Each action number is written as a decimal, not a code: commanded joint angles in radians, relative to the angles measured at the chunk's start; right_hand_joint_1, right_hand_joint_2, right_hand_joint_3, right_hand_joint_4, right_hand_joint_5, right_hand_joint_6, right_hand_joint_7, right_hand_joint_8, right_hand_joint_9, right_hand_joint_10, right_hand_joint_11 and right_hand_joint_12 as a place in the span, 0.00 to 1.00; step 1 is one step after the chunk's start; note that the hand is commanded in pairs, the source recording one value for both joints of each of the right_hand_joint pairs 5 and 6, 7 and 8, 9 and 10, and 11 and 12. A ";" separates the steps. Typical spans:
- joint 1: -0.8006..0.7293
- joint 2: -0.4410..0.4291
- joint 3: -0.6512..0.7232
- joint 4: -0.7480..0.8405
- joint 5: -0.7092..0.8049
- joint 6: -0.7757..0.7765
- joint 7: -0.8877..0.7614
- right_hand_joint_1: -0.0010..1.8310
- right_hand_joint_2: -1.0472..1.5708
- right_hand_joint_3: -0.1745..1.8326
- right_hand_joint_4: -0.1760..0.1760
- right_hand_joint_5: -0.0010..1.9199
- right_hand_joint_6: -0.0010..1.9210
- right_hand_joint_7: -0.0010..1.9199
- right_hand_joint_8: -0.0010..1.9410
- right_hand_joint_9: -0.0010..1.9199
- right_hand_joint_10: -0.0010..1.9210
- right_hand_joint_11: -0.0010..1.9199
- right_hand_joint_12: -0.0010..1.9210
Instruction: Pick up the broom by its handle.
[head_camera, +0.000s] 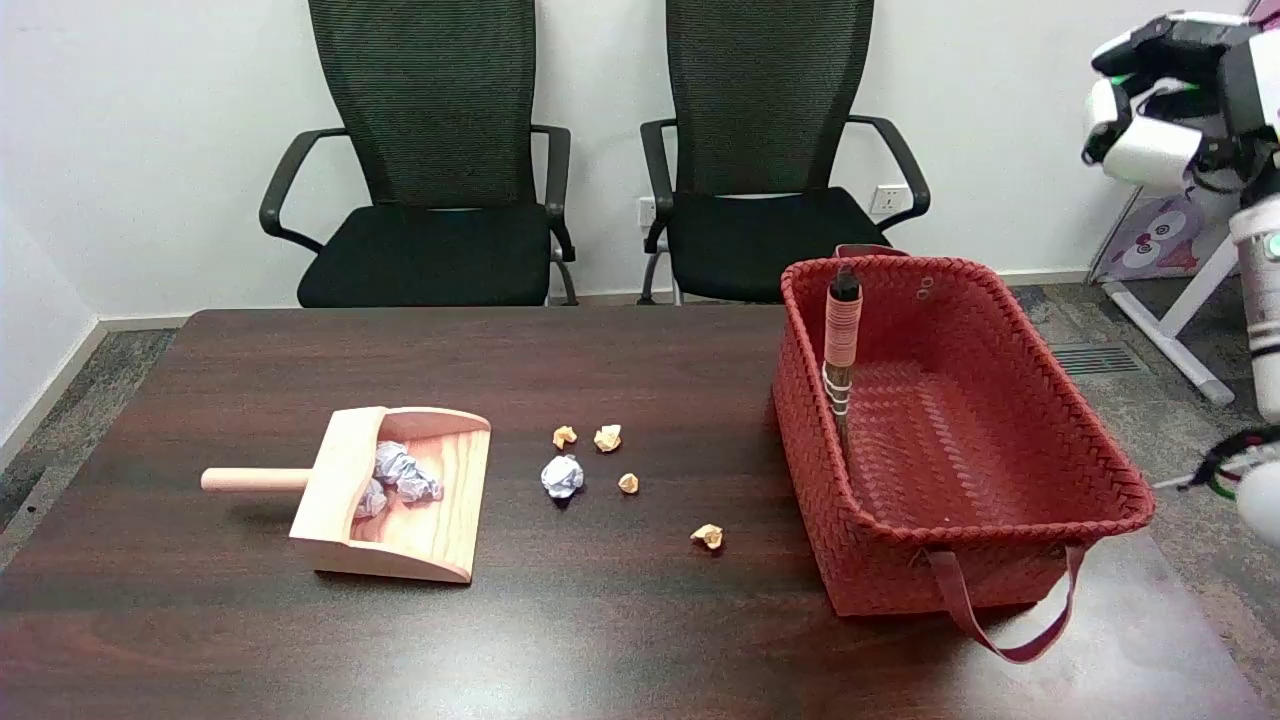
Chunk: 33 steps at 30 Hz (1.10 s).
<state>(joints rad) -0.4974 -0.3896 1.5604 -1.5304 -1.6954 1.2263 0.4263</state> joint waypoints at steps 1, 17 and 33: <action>-0.312 -0.080 0.228 0.015 -0.195 0.004 0.013 0.50 0.65 0.65 0.00 0.40 0.40 0.40 0.40 0.47 0.47 0.71 0.71; -0.340 -0.097 0.221 -0.174 -0.213 -0.098 -0.178 0.53 0.63 0.67 0.00 0.36 0.36 0.36 0.36 0.44 0.44 0.68 0.68; -0.321 -0.074 0.009 -0.352 -0.208 -0.163 0.144 0.55 0.45 0.68 0.00 0.33 0.33 0.33 0.33 0.29 0.29 0.49 0.49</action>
<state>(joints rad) -0.8337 -0.4887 1.7608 -1.7343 -1.8920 1.1578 0.3111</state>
